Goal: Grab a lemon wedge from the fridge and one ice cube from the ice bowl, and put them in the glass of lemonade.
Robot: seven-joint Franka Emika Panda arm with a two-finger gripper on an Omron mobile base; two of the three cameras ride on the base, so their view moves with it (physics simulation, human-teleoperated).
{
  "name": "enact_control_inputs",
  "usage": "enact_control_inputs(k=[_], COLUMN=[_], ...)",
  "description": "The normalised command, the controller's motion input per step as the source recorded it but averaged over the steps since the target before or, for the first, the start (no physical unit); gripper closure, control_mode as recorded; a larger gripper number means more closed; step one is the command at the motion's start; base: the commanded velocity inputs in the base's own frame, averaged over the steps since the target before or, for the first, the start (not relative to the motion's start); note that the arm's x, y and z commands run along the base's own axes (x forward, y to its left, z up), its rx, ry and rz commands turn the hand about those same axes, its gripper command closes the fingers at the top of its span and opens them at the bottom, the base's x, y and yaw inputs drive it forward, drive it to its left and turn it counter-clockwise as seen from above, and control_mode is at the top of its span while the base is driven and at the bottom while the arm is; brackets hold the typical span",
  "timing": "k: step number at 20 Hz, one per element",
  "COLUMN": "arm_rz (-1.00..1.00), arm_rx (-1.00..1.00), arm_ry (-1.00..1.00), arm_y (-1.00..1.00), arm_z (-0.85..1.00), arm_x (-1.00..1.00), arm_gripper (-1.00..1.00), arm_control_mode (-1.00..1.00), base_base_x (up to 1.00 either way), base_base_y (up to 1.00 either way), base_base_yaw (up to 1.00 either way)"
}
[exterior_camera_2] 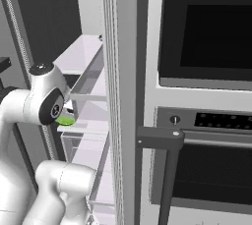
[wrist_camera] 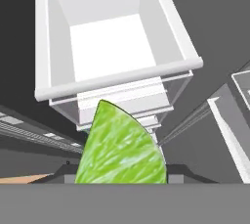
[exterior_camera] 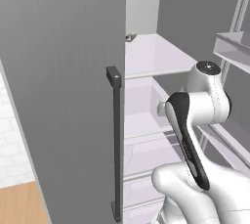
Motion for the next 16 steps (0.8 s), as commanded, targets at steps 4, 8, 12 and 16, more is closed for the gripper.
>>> enact_control_inputs(k=[4,8,12,16], arm_rz=[0.0,0.01,0.0,0.0], arm_rx=[-0.01,0.0,0.0,0.0], arm_ry=[0.18,0.06,0.0,0.0], arm_y=[0.0,0.0,0.0,0.0], arm_z=[-0.45,-0.23,0.0,0.0], arm_x=[-0.53,-0.42,0.0,0.0], arm_gripper=[1.0,1.0,1.0,1.0], arm_control_mode=[-1.0,-1.0,-1.0,-1.0], base_base_x=[0.0,0.0,0.0,0.0], base_base_y=[0.0,0.0,0.0,0.0], base_base_yaw=[0.0,0.0,0.0,0.0])
